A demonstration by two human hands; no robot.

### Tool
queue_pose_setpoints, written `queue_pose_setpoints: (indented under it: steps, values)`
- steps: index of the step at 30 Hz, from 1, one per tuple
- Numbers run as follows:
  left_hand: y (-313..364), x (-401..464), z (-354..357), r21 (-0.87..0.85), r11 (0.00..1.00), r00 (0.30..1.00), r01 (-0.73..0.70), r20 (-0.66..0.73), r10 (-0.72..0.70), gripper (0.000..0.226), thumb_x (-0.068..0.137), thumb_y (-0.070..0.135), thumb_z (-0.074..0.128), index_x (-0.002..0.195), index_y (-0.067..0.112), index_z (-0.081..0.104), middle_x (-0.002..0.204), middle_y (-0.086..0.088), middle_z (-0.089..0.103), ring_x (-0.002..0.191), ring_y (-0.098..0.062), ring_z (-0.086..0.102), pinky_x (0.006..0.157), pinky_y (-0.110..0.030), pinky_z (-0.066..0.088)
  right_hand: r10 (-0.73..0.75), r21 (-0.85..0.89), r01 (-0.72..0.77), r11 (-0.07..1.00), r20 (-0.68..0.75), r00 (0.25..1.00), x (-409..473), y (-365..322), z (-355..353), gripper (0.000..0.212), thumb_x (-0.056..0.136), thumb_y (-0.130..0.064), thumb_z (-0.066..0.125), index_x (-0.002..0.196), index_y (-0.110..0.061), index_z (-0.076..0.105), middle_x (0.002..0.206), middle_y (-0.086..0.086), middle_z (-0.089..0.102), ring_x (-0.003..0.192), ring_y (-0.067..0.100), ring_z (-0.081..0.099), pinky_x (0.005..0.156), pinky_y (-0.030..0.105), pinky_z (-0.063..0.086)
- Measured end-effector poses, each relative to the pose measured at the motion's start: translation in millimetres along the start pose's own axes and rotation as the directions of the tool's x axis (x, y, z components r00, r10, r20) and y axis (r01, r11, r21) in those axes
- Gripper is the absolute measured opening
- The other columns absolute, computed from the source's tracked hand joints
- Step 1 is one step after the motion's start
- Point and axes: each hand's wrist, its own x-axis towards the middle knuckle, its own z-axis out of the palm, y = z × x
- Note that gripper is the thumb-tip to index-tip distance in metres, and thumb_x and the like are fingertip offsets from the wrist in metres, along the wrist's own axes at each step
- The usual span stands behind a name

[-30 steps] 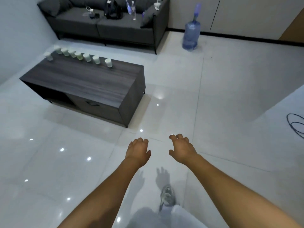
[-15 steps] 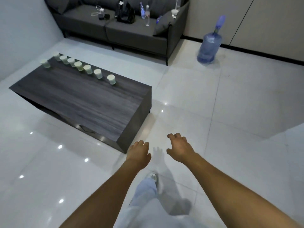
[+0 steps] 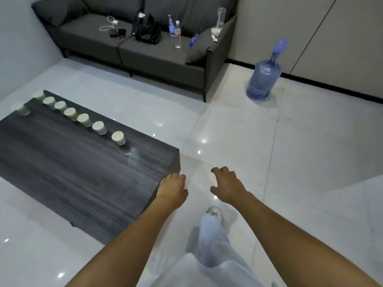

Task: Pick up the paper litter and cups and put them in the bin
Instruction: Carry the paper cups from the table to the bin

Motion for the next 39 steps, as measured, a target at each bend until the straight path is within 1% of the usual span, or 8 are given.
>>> queue_pose_setpoints:
  steps: [5,10,15,18,24,32,36,39]
  values:
    - [19.1,97.8,-42.8,-0.093,0.992,0.996,0.085,0.000,-0.086,0.035,0.093,0.028,0.049,0.124,0.012,0.051,0.124,-0.009,0.052,0.116,-0.027,0.047,0.100,-0.034,0.037,-0.049,-0.077,0.052,0.996,0.038,0.998,107.5,25.2,-68.1,0.057,0.091,-0.025,0.053,0.143,-0.018,0.031,0.137,0.009,0.037,0.118,0.032,0.041,0.090,0.039,0.046]
    - [16.7,168.0,-82.7,-0.186,0.965,0.982,0.186,-0.011,-0.191,0.040,0.094,0.030,0.049,0.130,0.012,0.048,0.126,-0.009,0.052,0.119,-0.027,0.047,0.103,-0.036,0.037,-0.129,-0.134,0.138,0.981,0.078,0.989,203.8,21.0,-124.9,0.057,0.090,-0.024,0.053,0.143,-0.018,0.032,0.138,0.009,0.037,0.119,0.032,0.040,0.090,0.038,0.045]
    - [-19.4,231.8,-106.1,-0.271,0.900,0.935,0.343,0.008,-0.354,0.041,0.093,0.023,0.049,0.132,0.013,0.048,0.130,-0.007,0.051,0.123,-0.025,0.045,0.104,-0.035,0.037,-0.245,-0.190,0.273,0.943,0.158,0.957,295.9,-18.0,-155.5,0.057,0.091,-0.024,0.054,0.143,-0.018,0.032,0.140,0.010,0.036,0.122,0.032,0.039,0.092,0.039,0.042]
    - [-48.3,277.7,-124.6,-0.300,0.872,0.913,0.388,-0.008,-0.408,0.044,0.094,0.028,0.049,0.136,0.012,0.044,0.134,-0.007,0.048,0.125,-0.025,0.043,0.104,-0.037,0.038,-0.315,-0.198,0.349,0.916,0.184,0.931,357.3,-45.2,-169.9,0.057,0.091,-0.024,0.054,0.143,-0.018,0.032,0.140,0.009,0.035,0.123,0.031,0.038,0.094,0.039,0.042]
    - [-92.2,347.7,-175.2,-0.365,0.802,0.860,0.473,-0.006,-0.510,0.043,0.096,0.031,0.048,0.135,0.012,0.044,0.134,-0.008,0.048,0.125,-0.025,0.044,0.103,-0.036,0.039,-0.381,-0.239,0.438,0.867,0.248,0.891,453.0,-95.2,-207.2,0.058,0.090,-0.023,0.054,0.143,-0.019,0.031,0.141,0.009,0.035,0.123,0.031,0.038,0.093,0.039,0.044]
    - [-132.3,406.1,-209.3,-0.443,0.652,0.751,0.616,0.080,-0.655,0.047,0.095,0.031,0.048,0.139,0.014,0.042,0.136,-0.007,0.047,0.125,-0.026,0.044,0.104,-0.036,0.038,-0.462,-0.295,0.580,0.760,0.382,0.800,555.6,-147.3,-241.8,0.058,0.090,-0.023,0.054,0.143,-0.018,0.031,0.139,0.009,0.036,0.122,0.031,0.039,0.092,0.039,0.044]
    - [-150.0,439.0,-228.5,-0.491,0.546,0.668,0.679,0.106,-0.736,0.044,0.095,0.031,0.048,0.135,0.013,0.045,0.132,-0.007,0.049,0.121,-0.026,0.046,0.099,-0.037,0.042,-0.512,-0.313,0.666,0.677,0.449,0.732,612.2,-178.4,-256.9,0.059,0.090,-0.023,0.054,0.143,-0.019,0.031,0.140,0.009,0.035,0.122,0.031,0.038,0.092,0.039,0.044]
    - [-164.3,456.9,-242.1,-0.543,0.439,0.589,0.716,0.131,-0.798,0.043,0.094,0.031,0.049,0.133,0.013,0.047,0.131,-0.008,0.050,0.121,-0.027,0.047,0.097,-0.037,0.042,-0.544,-0.330,0.722,0.608,0.489,0.682,649.4,-206.8,-268.6,0.059,0.090,-0.023,0.054,0.144,-0.019,0.031,0.140,0.009,0.035,0.123,0.031,0.038,0.093,0.040,0.045]
